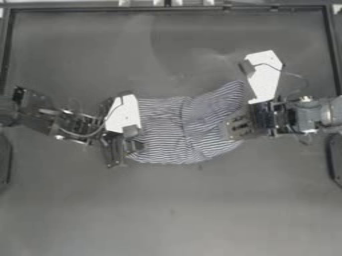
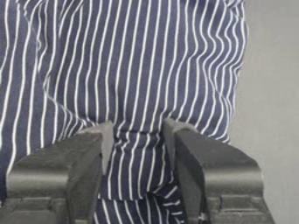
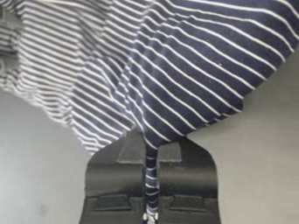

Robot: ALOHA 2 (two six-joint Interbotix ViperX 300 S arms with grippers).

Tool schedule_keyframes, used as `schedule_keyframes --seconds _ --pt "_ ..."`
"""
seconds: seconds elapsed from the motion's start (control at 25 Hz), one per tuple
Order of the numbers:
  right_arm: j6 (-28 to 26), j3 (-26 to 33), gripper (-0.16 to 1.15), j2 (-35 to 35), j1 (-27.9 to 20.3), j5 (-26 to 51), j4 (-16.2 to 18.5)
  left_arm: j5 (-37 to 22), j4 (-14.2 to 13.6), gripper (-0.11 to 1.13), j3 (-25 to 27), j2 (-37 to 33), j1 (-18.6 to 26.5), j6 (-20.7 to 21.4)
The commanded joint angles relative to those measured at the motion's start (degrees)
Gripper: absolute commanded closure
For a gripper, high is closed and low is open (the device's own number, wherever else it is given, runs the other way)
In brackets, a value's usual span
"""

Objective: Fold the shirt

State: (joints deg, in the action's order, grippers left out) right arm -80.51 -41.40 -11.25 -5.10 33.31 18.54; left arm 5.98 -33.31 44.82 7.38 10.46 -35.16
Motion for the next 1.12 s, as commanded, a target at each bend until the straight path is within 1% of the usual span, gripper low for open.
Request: schedule_keyframes --seconds 0.04,0.16,0.36,0.72,0.96,1.12 --pt "2.4 4.2 0.91 -1.7 -0.3 3.3 -2.2 1.8 0.0 0.23 -3.0 2.1 0.0 0.1" --pt "2.9 5.9 0.91 -1.7 -0.4 5.6 -2.1 3.2 -0.2 0.23 -5.3 4.8 0.0 0.3" --pt "3.7 7.3 0.91 -1.6 -0.4 7.9 -2.7 4.1 -0.3 0.23 -8.4 7.1 0.1 0.3" --pt "10.8 11.2 0.91 -0.2 -1.7 10.1 -6.9 4.4 -0.4 0.23 -11.6 7.8 0.6 0.4" --pt "13.6 12.1 0.91 1.8 -2.4 11.3 -9.1 4.2 -0.4 0.23 -11.4 4.7 0.9 0.4" --pt "14.3 12.1 0.91 1.8 -2.8 12.0 -9.6 3.8 -0.4 0.22 -10.3 0.5 1.2 0.4"
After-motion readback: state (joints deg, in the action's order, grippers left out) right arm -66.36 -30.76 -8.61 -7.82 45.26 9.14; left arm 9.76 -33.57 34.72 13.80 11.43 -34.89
